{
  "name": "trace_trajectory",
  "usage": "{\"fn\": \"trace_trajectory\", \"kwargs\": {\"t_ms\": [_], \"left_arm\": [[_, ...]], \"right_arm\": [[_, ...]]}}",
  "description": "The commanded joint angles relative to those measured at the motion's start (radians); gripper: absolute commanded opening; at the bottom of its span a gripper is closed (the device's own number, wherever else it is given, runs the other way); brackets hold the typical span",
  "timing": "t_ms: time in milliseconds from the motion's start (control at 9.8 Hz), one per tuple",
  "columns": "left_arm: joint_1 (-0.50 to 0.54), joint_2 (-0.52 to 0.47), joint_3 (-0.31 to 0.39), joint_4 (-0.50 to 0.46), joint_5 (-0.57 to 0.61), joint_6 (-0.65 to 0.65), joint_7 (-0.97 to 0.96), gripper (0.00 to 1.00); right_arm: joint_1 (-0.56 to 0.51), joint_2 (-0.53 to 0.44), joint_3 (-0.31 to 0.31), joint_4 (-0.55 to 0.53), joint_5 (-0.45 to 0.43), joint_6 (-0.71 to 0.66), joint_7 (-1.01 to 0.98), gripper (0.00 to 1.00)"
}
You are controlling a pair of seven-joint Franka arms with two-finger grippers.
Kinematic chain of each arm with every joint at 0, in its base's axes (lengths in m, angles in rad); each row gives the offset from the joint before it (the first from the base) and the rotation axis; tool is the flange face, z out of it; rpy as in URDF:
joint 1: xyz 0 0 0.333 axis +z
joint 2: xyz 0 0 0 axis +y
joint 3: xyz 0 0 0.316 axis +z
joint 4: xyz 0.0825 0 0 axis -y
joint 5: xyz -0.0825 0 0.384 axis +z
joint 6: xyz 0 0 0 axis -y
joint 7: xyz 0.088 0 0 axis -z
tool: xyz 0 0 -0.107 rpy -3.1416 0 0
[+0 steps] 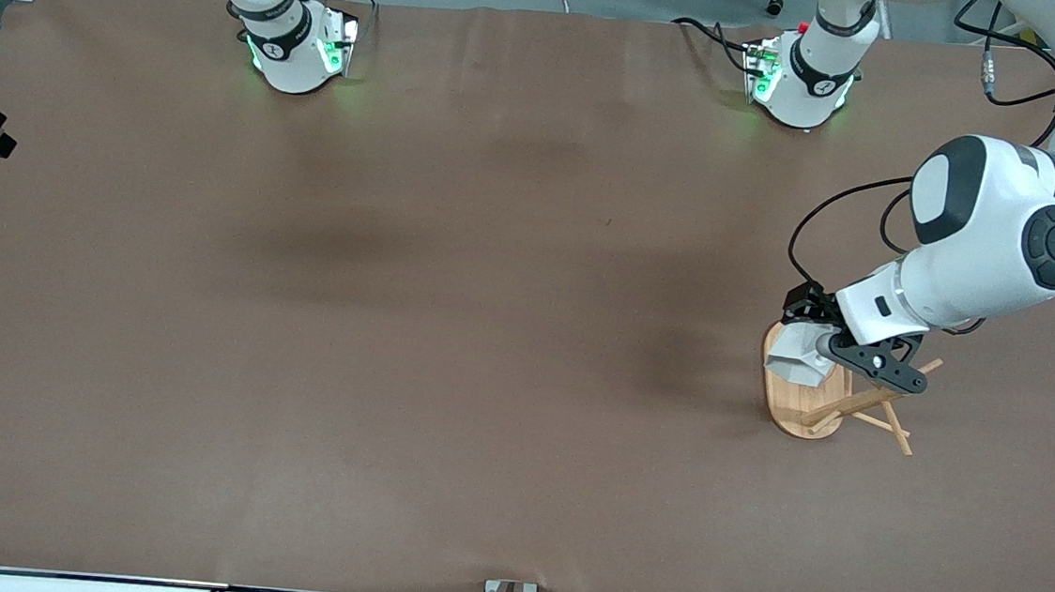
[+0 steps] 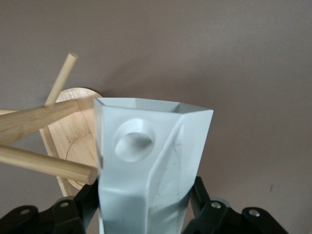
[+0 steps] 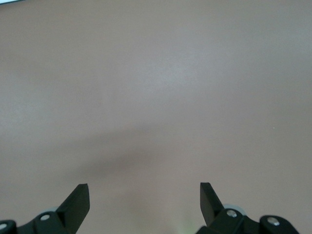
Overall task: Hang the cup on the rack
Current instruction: 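Hook the cup's hole onto a rack peg with the left gripper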
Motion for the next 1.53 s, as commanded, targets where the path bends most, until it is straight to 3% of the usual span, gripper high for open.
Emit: {"fn": "trace_trajectory", "kwargs": {"t_ms": [0, 408, 510, 612, 714, 1122, 1429], "left_arm": [[-0.009, 0.05, 0.031, 0.019, -0.011, 0.016, 0.02, 0.0], [-0.008, 0.082, 0.059, 0.016, -0.017, 0.068, 0.046, 0.03], [-0.009, 0.084, 0.07, 0.019, -0.028, 0.068, 0.046, 0.16], [-0.008, 0.082, 0.07, 0.017, -0.037, 0.068, 0.054, 0.72], [-0.006, 0.081, 0.07, 0.017, -0.039, 0.068, 0.057, 1.0], [0.003, -0.016, 0.071, 0.031, -0.029, -0.002, -0.012, 1.0], [0.007, -0.094, 0.12, 0.202, -0.013, -0.282, -0.008, 1.0]], "right_arm": [[-0.01, 0.008, 0.007, 0.018, 0.016, -0.01, -0.01, 1.0], [-0.012, 0.008, 0.007, 0.018, 0.016, -0.014, -0.012, 1.0], [-0.012, 0.008, 0.007, 0.018, 0.016, -0.012, -0.01, 1.0], [-0.013, 0.008, 0.007, 0.018, 0.016, -0.009, -0.01, 1.0], [-0.013, 0.008, 0.007, 0.018, 0.016, -0.009, -0.012, 1.0], [-0.009, 0.004, 0.007, 0.027, 0.003, -0.006, -0.012, 1.0], [-0.01, 0.003, 0.007, 0.027, -0.002, 0.005, 0.002, 1.0]]}}
